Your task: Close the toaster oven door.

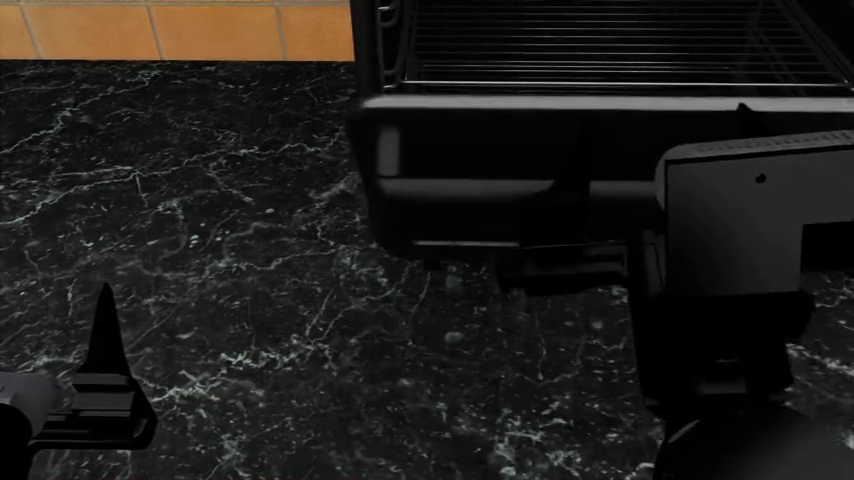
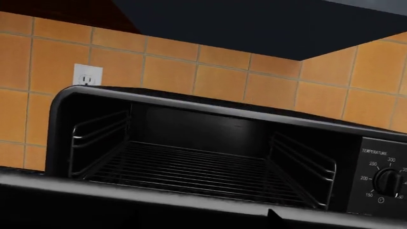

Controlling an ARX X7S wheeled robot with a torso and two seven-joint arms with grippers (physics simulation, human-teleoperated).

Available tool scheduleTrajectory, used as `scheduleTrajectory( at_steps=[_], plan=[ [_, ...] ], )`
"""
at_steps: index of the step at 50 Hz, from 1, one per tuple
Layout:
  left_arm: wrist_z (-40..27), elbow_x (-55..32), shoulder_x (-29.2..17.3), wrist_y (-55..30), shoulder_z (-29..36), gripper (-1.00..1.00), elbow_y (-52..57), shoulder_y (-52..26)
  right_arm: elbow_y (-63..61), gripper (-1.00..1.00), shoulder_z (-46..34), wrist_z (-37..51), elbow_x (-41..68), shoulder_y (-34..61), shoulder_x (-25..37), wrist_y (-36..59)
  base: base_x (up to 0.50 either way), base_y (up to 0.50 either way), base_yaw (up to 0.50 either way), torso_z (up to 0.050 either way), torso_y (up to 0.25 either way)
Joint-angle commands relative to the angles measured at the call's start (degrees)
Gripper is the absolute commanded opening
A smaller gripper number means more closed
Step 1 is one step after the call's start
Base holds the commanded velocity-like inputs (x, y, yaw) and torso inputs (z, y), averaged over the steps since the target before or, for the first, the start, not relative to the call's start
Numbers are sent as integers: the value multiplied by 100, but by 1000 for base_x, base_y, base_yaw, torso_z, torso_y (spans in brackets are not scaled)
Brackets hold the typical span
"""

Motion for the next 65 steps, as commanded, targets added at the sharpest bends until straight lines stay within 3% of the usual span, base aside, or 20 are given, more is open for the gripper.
scheduleTrajectory(
  at_steps=[1,34,52,59,65],
  plan=[
    [-4,-43,-17,83,-44,100,-78,17,2310,100,-499,-675,300,388,-281,164,0,0,0,0,0],
    [-80,-128,-63,166,-114,100,-104,51,5537,100,-1166,-1969,-235,1893,-1234,-122,4,1,4,0,0],
    [-111,-205,-123,130,-193,100,-92,6,8466,100,-1638,-2923,-1061,3004,-2114,-1309,2,1,4,0,0],
    [-126,-208,-129,143,-187,100,-114,4,10905,100,-1796,-3618,-1506,3798,-2791,-2460,10,3,8,0,0],
    [-124,-209,-125,190,-173,100,-157,19,10937,100,-1355,-3592,-2009,3795,-2882,-2330,6,6,8,0,0]
  ],
)
